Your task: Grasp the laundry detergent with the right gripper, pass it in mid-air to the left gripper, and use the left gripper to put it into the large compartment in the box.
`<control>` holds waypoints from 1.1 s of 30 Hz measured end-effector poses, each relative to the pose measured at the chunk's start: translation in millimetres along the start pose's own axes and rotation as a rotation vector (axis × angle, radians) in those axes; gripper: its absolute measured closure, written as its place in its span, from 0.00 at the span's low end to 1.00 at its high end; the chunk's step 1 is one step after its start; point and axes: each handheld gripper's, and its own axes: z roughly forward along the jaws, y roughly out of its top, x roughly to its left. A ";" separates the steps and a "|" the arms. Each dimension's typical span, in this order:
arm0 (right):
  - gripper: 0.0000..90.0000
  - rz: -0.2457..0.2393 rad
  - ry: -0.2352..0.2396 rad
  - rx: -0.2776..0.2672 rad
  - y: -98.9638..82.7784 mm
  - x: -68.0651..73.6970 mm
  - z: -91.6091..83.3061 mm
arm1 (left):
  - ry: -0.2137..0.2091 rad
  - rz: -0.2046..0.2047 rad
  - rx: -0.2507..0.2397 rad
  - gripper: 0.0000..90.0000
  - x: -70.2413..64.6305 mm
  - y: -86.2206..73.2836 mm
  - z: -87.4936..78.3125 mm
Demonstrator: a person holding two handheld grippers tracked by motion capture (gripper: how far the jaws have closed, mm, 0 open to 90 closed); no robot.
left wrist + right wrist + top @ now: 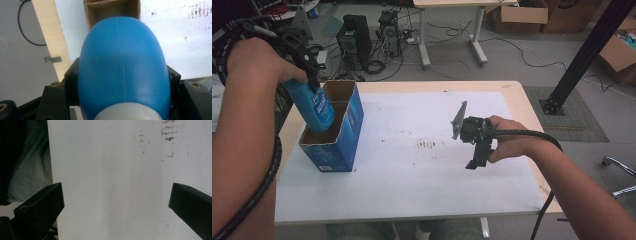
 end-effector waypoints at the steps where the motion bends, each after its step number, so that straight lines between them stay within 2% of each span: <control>1: 0.00 0.001 0.000 -0.001 0.1 0.2 0.4 | 0.005 0.003 0.004 0.43 1.1 1.2 5.1; 5: 0.00 0.000 0.004 -0.001 0.3 1.1 1.3 | 0.023 0.013 0.009 0.43 1.5 4.2 22.3; 10: 0.00 0.001 0.008 0.004 -0.2 1.3 3.5 | 0.001 0.011 0.007 0.43 1.3 6.9 41.8; 13: 0.00 0.003 0.011 0.004 -0.2 1.7 3.4 | 0.015 0.028 0.011 0.43 -0.1 8.0 51.9; 15: 0.00 0.000 0.010 0.004 0.0 2.1 2.7 | 0.014 0.024 0.014 0.43 0.6 8.4 58.8; 19: 0.00 0.002 0.012 0.006 -0.1 2.7 2.4 | 0.016 0.033 -0.007 0.43 1.4 8.8 71.7; 22: 0.00 0.002 0.013 0.005 0.2 1.9 3.0 | 0.015 0.023 -0.013 0.43 -0.6 8.6 84.5; 33: 0.00 -0.009 0.022 0.009 7.3 1.4 7.5 | 0.013 0.033 0.020 0.43 -4.5 13.0 136.0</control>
